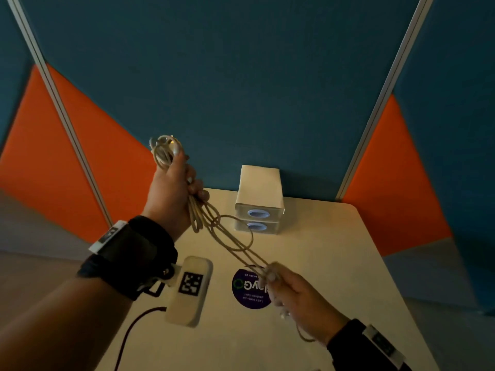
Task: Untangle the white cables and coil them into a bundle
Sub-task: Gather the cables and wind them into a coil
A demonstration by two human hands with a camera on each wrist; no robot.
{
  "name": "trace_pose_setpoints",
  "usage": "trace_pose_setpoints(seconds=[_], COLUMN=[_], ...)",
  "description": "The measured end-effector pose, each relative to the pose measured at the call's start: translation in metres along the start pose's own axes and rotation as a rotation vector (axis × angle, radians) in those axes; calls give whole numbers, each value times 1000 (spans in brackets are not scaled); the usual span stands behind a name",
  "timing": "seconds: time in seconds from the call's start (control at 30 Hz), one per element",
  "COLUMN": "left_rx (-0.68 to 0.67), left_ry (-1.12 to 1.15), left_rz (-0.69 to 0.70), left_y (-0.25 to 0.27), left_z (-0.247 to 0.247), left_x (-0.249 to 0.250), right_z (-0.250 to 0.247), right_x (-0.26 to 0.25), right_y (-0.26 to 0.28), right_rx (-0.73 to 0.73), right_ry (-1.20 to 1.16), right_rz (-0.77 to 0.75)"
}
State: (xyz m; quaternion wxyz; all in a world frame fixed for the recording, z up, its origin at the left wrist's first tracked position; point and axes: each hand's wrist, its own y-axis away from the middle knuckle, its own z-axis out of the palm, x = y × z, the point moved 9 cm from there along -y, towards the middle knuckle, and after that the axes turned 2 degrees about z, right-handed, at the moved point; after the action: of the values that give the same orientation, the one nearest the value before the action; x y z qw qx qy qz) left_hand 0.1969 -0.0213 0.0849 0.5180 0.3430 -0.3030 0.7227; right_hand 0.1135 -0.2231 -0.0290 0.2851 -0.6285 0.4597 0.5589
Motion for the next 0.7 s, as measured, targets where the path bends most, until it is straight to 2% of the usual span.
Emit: trace_pose_setpoints(seconds=[0.1,0.27,0.33,0.47,0.53,0.6,0.7], left_rx=[41,44,17,-42,-81,-130,-191], left_ry=[-36,174,225,327,343,314,258], left_rz=[-19,-121,-155,-210,-231,-245,-256], left_y=[-3,3,10,22,27,31,36], left_z=[-9,-9,-1,14,21,27,33], left_x=[-4,-19,-28,-42,-45,-46,-48], right_z=[-8,-22,-19,-17,-22,-25,-19], right_x=[-9,-19,-25,-65,-78,-88,-106], right_y=[-2,-9,-10,-5,-6,-11,-17], right_rx=[41,135,181,346,416,399,322], right_ry=[101,54,135,137,127,105,319], right_rz=[-71,-115,-137,-359,-404,-388,-424])
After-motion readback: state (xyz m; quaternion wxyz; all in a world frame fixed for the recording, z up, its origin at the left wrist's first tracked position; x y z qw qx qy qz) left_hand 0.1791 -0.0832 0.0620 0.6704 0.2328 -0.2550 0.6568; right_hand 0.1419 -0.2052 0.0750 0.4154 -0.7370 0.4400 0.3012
